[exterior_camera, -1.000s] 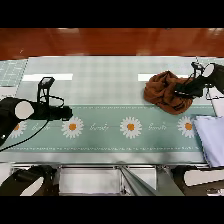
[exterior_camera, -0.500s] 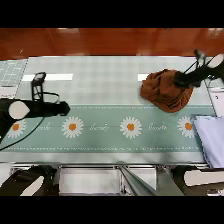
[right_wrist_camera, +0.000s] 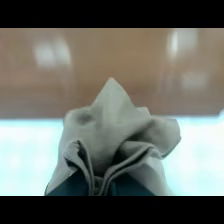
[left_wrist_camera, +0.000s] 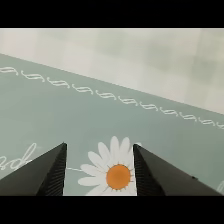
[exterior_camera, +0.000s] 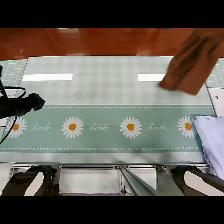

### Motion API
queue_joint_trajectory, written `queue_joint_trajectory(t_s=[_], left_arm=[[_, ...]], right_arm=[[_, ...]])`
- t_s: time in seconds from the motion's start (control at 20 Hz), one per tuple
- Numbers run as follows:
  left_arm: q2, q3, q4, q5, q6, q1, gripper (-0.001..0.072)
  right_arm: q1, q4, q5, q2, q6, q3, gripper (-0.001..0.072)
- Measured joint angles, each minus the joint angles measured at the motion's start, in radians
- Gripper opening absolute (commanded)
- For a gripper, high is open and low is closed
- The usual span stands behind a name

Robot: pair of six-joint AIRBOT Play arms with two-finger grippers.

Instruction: Fold the shirts.

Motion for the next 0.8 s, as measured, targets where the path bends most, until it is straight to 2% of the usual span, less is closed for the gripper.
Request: queue_joint_trajectory(t_s=[0.2,0.45,0.65,0.8], left_arm=[[0.046,-0.021,-0.079,-0.039,0.031,-0.018,0.0508],[0.064,-0.047,-0.143,-0.023,0.048,-0.082,0.0508],[0.067,-0.051,-0.157,-0.016,0.052,-0.109,0.0508],[0.067,-0.052,-0.161,-0.005,0.052,-0.116,0.0508]], right_arm=[[0.000,0.100,-0.002,0.058,-0.014,0.163,0.0040],[0.000,0.219,0.040,0.102,-0.040,0.219,0.0039],[0.099,0.301,0.126,0.151,-0.100,0.154,0.0040],[0.293,0.247,0.156,0.167,-0.108,0.029,0.0040]])
